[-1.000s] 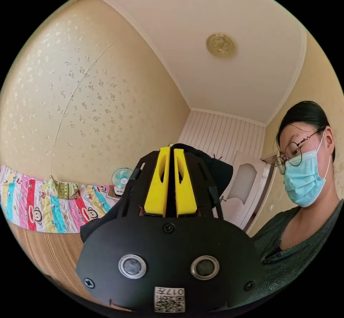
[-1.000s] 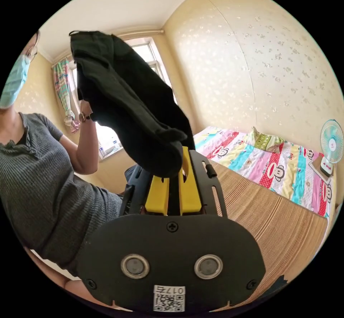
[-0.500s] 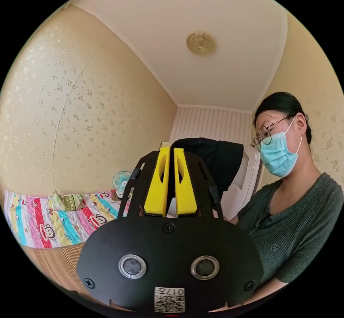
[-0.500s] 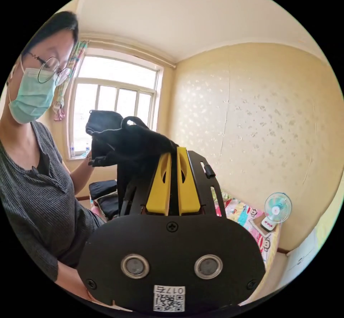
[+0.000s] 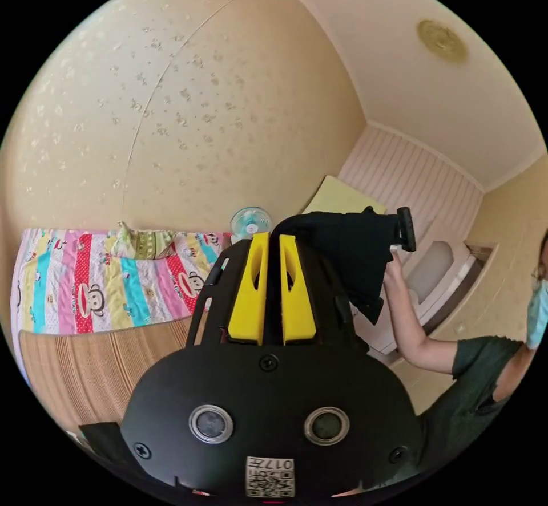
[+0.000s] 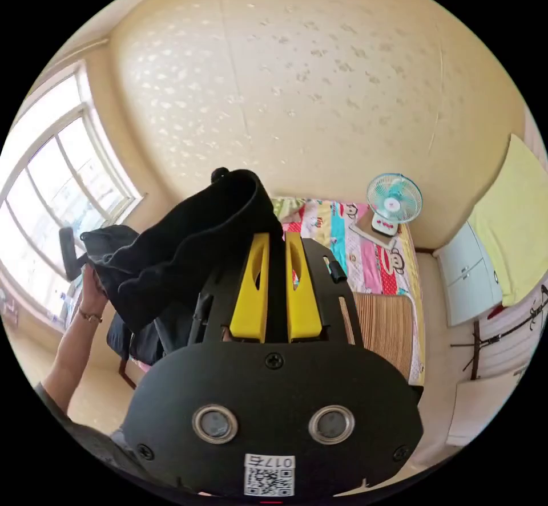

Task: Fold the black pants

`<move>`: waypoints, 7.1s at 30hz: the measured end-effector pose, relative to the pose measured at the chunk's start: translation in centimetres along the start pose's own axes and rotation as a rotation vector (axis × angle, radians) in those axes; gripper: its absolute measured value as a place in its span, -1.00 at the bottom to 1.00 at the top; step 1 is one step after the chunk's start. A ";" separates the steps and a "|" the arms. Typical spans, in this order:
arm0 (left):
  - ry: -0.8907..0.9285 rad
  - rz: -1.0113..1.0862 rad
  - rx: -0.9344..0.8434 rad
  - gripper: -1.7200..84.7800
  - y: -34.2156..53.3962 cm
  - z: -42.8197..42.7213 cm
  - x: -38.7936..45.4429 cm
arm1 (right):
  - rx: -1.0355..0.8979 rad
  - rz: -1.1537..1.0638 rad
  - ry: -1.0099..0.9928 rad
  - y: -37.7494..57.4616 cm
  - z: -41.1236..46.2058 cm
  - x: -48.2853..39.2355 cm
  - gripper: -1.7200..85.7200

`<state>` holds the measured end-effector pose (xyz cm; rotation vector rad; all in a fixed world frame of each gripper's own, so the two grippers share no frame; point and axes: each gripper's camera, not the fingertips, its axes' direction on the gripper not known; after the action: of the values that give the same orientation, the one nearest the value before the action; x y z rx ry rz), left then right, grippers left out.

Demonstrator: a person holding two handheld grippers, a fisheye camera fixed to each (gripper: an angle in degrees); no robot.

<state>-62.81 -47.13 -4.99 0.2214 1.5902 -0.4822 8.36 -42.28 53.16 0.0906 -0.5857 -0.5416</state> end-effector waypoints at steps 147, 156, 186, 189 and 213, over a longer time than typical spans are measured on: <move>0.088 -0.791 -1.585 -0.95 39.3 21.1 -61.3 | -1.108 0.470 -0.764 95.9 -1.2 14.8 -0.79; 0.277 -0.944 -1.508 -0.98 40.4 17.0 -62.0 | -1.189 0.414 -0.803 97.4 -0.5 10.1 -0.85; 0.023 -0.713 -1.171 -0.98 34.4 14.7 -60.2 | -1.050 0.326 -0.650 92.0 -6.0 2.6 -0.90; 0.017 -0.720 -1.165 -0.98 34.6 14.3 -60.0 | -1.028 0.338 -0.592 91.9 -6.2 2.5 -0.84; 0.168 -0.830 -1.164 -0.98 36.4 12.7 -60.6 | -0.964 0.495 -0.548 92.6 -11.8 5.4 -0.74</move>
<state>-30.71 -11.28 48.30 -1.3388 1.8372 -0.0793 61.21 33.58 67.47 -1.1194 -0.7869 -0.3104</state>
